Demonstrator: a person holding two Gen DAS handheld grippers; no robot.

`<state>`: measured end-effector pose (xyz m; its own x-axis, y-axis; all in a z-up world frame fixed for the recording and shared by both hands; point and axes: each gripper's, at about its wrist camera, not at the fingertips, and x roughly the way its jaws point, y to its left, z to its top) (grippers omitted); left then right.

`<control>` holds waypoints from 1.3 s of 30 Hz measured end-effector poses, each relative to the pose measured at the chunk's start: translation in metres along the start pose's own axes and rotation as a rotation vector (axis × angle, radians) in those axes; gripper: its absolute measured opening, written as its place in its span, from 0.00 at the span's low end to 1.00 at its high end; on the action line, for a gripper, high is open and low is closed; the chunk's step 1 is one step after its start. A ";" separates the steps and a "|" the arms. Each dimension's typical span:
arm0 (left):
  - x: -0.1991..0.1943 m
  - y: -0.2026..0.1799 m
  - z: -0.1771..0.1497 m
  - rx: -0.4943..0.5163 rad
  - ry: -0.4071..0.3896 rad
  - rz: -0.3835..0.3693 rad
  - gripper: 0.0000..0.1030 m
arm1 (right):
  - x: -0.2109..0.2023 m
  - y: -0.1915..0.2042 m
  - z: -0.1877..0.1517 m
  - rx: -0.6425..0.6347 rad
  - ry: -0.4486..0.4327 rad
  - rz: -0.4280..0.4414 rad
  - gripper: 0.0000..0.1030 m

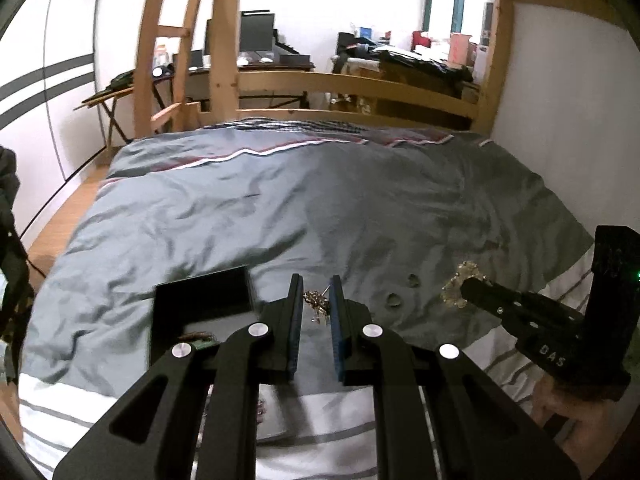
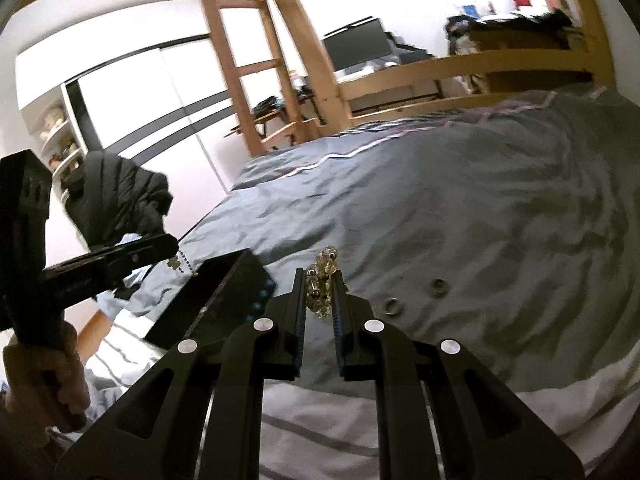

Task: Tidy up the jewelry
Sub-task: 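Carry the gold pieces over the black box and open both tools to drop them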

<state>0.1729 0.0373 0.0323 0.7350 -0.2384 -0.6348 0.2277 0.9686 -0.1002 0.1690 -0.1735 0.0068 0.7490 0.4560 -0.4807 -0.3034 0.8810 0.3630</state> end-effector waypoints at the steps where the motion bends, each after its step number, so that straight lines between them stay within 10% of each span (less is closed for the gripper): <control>1: -0.003 0.008 -0.001 -0.018 0.002 -0.005 0.11 | 0.001 0.008 0.001 -0.016 0.003 0.008 0.12; 23: 0.013 0.122 -0.019 -0.292 0.077 -0.027 0.11 | 0.053 0.150 0.008 -0.176 0.061 0.145 0.12; 39: 0.025 0.131 -0.027 -0.361 0.119 -0.083 0.11 | 0.096 0.154 -0.045 -0.168 0.205 0.156 0.13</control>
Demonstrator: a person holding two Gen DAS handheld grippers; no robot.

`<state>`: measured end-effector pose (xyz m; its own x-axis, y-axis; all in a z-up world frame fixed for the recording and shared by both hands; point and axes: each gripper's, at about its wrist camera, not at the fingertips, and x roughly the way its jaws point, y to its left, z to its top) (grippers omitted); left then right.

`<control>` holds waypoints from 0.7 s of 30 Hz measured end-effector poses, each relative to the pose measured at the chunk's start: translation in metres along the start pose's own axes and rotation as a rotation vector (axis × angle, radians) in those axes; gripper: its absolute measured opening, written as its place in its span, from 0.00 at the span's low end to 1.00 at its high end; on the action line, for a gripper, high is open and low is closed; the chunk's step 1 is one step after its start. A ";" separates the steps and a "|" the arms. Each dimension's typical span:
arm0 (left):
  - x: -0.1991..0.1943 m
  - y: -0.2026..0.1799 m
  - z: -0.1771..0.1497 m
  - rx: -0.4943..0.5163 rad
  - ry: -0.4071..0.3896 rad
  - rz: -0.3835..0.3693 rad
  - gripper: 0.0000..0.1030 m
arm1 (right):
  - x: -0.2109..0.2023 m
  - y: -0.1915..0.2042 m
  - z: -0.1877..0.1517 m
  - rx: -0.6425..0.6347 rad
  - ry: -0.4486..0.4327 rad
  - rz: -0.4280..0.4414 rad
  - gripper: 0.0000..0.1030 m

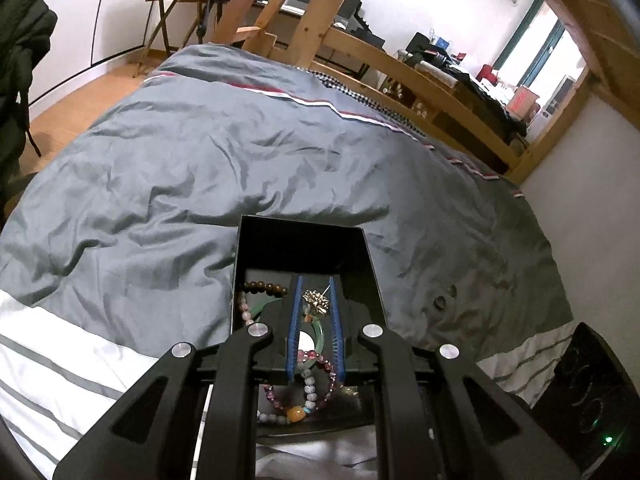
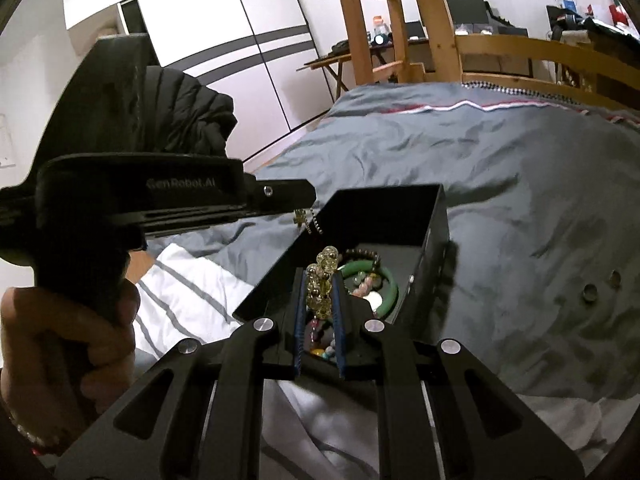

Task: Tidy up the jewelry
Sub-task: 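Carry the gold pieces over the black box and open both tools to drop them, then grasp the silver ring with the left tool while the right tool grasps the dark ring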

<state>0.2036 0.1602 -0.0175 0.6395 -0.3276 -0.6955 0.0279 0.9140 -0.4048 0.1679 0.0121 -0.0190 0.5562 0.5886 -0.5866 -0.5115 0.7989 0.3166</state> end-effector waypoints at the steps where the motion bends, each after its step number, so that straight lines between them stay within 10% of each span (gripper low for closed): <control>1: 0.001 -0.001 0.000 0.003 0.003 -0.001 0.11 | 0.001 -0.001 -0.001 0.005 0.003 -0.001 0.13; 6: 0.003 0.000 0.001 -0.008 0.003 0.005 0.15 | 0.000 -0.006 -0.002 0.023 0.001 0.000 0.20; 7: 0.002 0.001 0.001 -0.015 -0.001 0.008 0.28 | 0.000 -0.006 -0.002 0.019 0.000 -0.003 0.26; 11: -0.007 0.003 0.001 -0.031 -0.055 0.016 0.58 | -0.012 -0.011 -0.001 0.030 -0.054 -0.008 0.70; 21: -0.002 -0.039 -0.002 0.125 -0.079 -0.003 0.80 | -0.066 -0.077 -0.006 0.053 -0.134 -0.163 0.85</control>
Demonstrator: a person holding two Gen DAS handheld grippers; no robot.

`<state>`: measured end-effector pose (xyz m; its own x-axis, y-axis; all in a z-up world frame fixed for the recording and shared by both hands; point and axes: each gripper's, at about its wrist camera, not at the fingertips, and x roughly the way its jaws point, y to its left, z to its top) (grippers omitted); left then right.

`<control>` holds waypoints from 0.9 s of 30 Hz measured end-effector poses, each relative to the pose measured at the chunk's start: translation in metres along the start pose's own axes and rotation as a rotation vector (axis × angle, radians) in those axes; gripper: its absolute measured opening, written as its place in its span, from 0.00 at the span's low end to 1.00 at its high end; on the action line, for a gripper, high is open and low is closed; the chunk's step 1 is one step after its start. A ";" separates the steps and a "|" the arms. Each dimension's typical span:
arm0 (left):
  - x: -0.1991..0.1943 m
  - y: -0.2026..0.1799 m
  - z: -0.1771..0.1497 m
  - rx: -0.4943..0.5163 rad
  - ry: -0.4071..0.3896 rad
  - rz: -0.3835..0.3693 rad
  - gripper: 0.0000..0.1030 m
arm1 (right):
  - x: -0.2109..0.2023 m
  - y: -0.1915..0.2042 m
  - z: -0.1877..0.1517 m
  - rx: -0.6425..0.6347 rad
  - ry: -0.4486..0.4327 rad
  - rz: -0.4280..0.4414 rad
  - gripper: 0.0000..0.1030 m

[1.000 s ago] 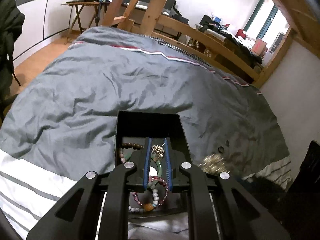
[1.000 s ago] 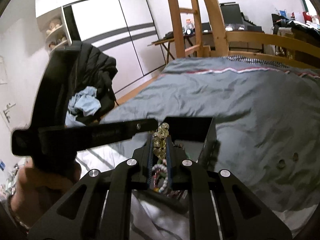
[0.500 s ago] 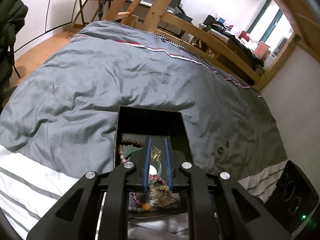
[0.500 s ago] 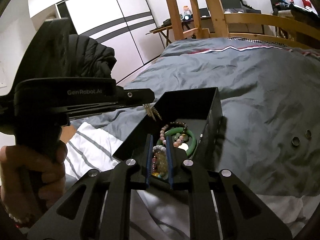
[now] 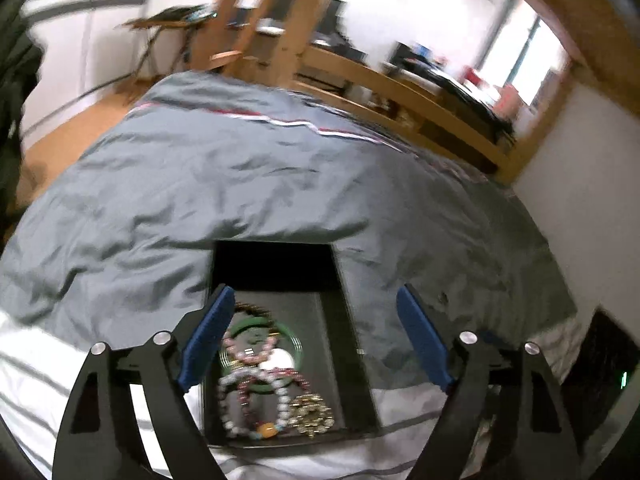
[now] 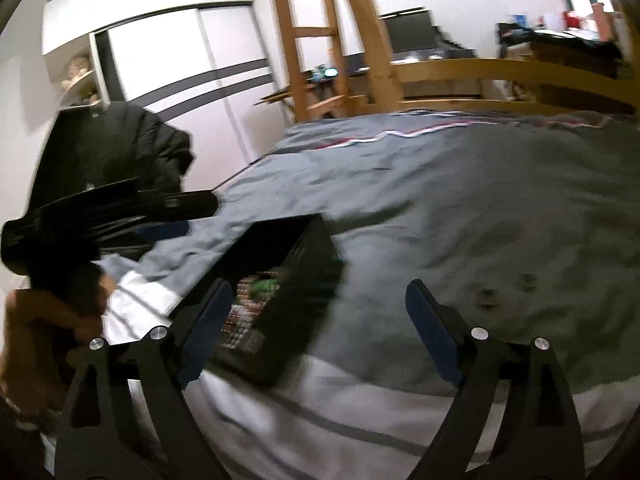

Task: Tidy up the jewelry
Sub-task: 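Grasp the silver ring with the left tool while the right tool grasps the dark ring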

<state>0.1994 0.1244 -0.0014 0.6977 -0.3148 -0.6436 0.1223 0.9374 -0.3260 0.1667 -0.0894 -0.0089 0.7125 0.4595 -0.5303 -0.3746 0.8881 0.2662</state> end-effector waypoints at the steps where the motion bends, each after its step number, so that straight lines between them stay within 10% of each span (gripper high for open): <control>1: 0.002 -0.013 -0.001 0.056 0.002 0.002 0.80 | -0.004 -0.014 0.000 0.006 -0.001 -0.024 0.85; 8: 0.031 -0.101 -0.017 0.393 0.019 0.023 0.84 | -0.029 -0.092 0.002 0.011 -0.024 -0.177 0.83; 13: 0.060 -0.147 -0.032 0.517 -0.022 0.065 0.84 | -0.024 -0.136 0.005 -0.016 0.013 -0.225 0.65; 27: 0.191 -0.161 -0.070 0.511 0.147 -0.156 0.84 | 0.040 -0.203 0.007 0.007 0.093 -0.005 0.54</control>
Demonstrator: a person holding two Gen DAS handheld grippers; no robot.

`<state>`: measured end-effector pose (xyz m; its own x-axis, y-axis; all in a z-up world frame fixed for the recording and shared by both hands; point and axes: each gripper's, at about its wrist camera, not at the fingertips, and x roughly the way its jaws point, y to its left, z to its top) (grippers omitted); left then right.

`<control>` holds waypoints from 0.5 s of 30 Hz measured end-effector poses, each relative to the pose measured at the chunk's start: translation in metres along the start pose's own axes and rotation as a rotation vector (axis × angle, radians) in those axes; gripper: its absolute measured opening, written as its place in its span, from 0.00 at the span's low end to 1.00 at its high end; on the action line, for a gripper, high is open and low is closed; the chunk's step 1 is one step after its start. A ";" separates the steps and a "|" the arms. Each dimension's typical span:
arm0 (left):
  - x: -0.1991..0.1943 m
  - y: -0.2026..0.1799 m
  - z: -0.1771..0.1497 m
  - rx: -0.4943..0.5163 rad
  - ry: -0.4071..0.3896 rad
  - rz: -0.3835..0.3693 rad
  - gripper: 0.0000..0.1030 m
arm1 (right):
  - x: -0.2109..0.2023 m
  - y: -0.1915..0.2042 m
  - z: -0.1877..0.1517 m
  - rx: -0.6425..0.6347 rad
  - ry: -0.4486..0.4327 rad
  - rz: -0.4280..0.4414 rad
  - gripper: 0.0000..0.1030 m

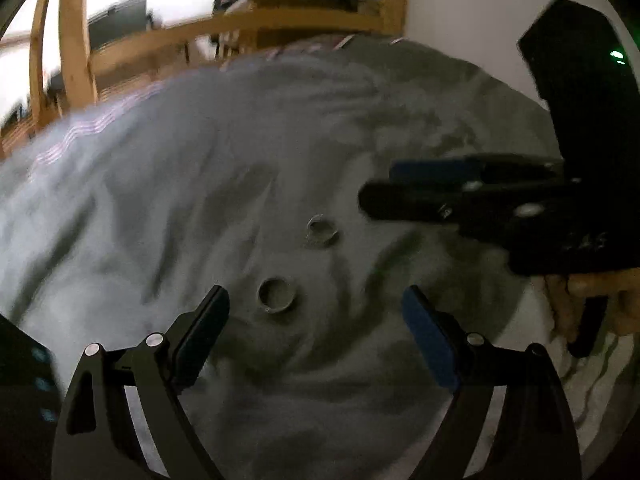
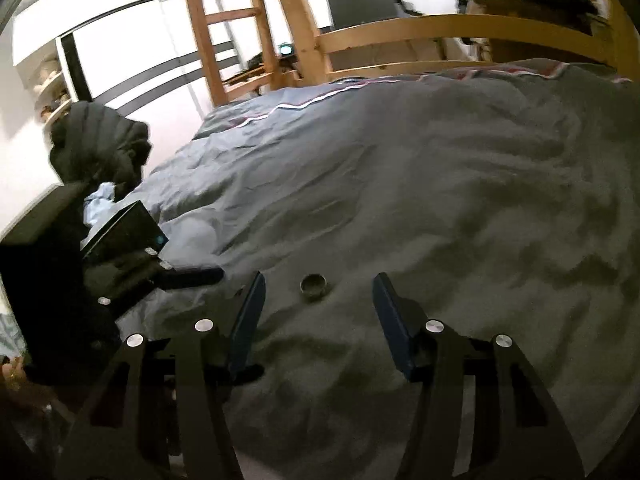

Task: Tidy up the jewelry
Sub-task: 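Grasp the silver ring with the left tool while the right tool grasps the dark ring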

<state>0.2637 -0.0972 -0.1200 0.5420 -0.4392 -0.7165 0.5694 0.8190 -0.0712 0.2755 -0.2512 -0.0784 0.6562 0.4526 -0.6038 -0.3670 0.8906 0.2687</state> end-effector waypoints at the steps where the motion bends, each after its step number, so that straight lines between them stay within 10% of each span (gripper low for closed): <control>1: 0.006 0.006 0.000 -0.023 0.014 -0.005 0.84 | 0.006 0.002 0.001 -0.027 0.001 -0.004 0.54; 7: 0.020 0.013 0.003 -0.056 0.017 0.030 0.74 | 0.049 0.014 -0.005 -0.110 0.102 0.004 0.51; 15: 0.008 0.010 0.001 -0.060 0.003 0.038 0.26 | 0.044 0.017 -0.006 -0.118 0.085 -0.062 0.20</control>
<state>0.2740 -0.0930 -0.1255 0.5609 -0.4062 -0.7214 0.5105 0.8557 -0.0849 0.2941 -0.2166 -0.1052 0.6233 0.3873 -0.6793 -0.4058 0.9028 0.1423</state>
